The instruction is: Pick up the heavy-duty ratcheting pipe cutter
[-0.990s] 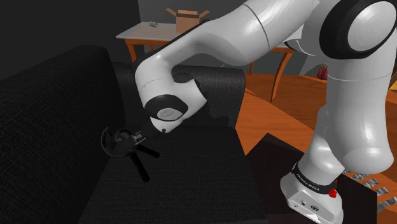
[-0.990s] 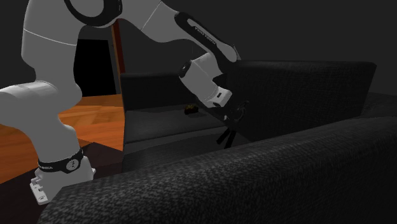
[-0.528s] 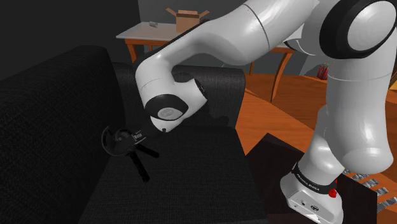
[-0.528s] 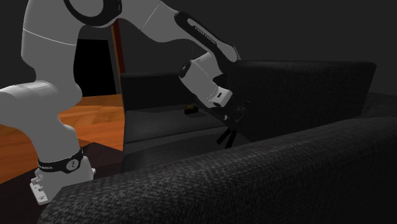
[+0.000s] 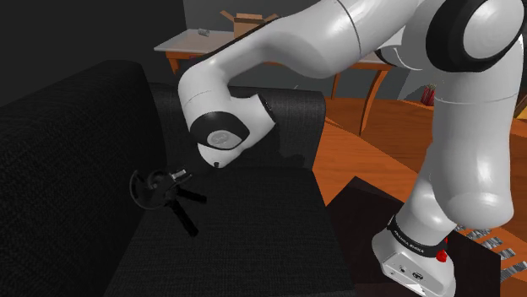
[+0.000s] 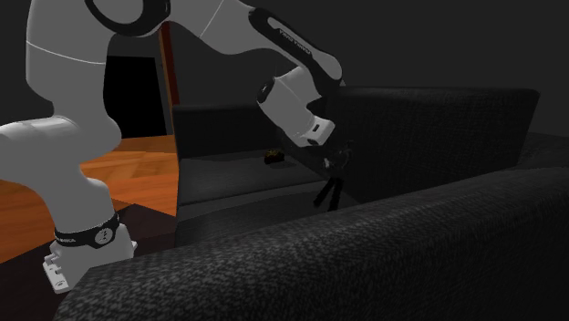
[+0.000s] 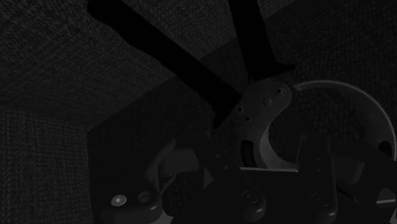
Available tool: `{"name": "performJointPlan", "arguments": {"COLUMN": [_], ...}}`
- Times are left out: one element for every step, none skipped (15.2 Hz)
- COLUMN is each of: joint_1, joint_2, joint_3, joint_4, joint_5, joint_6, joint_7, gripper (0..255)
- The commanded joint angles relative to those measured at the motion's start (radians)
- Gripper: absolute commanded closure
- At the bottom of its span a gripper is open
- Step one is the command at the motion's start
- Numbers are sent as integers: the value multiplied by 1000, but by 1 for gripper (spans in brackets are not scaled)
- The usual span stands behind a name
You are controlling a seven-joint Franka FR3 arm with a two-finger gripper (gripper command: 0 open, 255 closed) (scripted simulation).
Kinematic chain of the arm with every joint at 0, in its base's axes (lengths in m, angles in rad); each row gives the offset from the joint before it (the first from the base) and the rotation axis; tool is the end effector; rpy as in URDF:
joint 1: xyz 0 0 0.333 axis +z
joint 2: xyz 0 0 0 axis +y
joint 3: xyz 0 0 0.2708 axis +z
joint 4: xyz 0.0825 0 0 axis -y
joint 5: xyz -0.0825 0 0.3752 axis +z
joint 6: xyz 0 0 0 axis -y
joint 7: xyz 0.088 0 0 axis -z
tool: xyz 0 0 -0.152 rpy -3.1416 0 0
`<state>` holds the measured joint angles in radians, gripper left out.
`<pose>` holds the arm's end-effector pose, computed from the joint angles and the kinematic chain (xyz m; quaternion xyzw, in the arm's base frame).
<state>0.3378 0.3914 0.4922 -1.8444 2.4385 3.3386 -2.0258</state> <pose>0.4472 0.3720 0.2465 -0.9162 -0.1135 -0.3000 0.2403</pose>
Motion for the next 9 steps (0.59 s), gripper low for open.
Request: {"name": "performJointPlan", "arguments": {"joint_1": [-50,-77,-102,-126,-148,-169,-189,-207,-225], "joint_2": [-2,-2,-2,-2,-2,-2,-2,-1,-1], "joint_3": [57,88,117,145,171,195,219,240,261], "joint_4": [11,18,25,32,40,49,57,66,75], "joint_5": [-2,-1,2,6,12,18,25,32,39], "joint_6": [25,40,54,69,83,97,111,125,139], "joint_7": [-10,-18,-27,-37,-49,-61,-73,-84,-96], "gripper": [255,255,255,255,255,255,255,255,255]}}
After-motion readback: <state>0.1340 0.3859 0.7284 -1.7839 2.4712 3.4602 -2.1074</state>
